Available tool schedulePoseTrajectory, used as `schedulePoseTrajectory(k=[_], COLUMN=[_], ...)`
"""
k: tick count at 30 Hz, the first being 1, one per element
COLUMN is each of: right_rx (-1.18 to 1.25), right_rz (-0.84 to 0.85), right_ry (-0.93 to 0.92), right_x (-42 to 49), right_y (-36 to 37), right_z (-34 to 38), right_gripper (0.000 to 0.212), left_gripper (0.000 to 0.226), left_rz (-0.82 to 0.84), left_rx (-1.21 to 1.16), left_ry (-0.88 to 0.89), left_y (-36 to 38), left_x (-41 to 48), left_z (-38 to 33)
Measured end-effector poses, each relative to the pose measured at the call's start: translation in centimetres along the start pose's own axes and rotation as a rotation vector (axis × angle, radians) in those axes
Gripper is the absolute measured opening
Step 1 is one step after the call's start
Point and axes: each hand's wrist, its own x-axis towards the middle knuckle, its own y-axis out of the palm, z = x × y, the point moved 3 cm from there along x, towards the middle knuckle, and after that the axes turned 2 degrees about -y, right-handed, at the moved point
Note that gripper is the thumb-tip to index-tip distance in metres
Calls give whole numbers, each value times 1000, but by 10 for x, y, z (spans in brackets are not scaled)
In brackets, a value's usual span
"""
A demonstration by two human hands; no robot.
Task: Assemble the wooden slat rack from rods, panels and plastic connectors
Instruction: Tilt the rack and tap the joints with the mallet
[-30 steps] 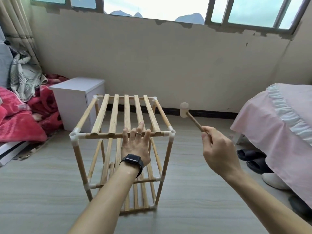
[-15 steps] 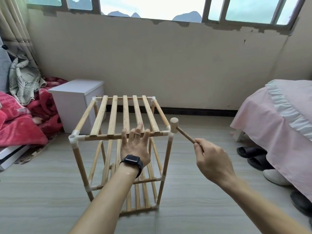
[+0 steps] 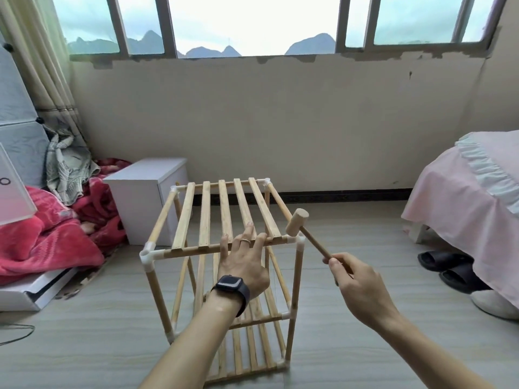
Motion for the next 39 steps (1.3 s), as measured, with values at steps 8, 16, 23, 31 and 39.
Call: schedulePoseTrajectory(k=[8, 16, 23, 31, 39], right_rx=[238, 248, -56, -613, -709], right_rz=[233, 474, 565, 805, 977], right_ry=[125, 124, -21, -237, -338], right_x=[-5, -6, -15, -23, -38], right_y=[26, 55, 83, 134, 260], right_z=[9, 15, 7, -4, -10], right_gripper=[27, 31, 25, 24, 49], left_gripper=[62, 42, 33, 11, 32], left_rz=[21, 157, 452, 584, 792], left_rx=[-547, -888, -1176, -1081, -926], left_ry=[40, -3, -292, -665, -1096], left_y=[-40, -34, 2, 54, 130], left_x=[1, -34, -75, -152, -243], left_z=[33, 64, 108, 207, 304])
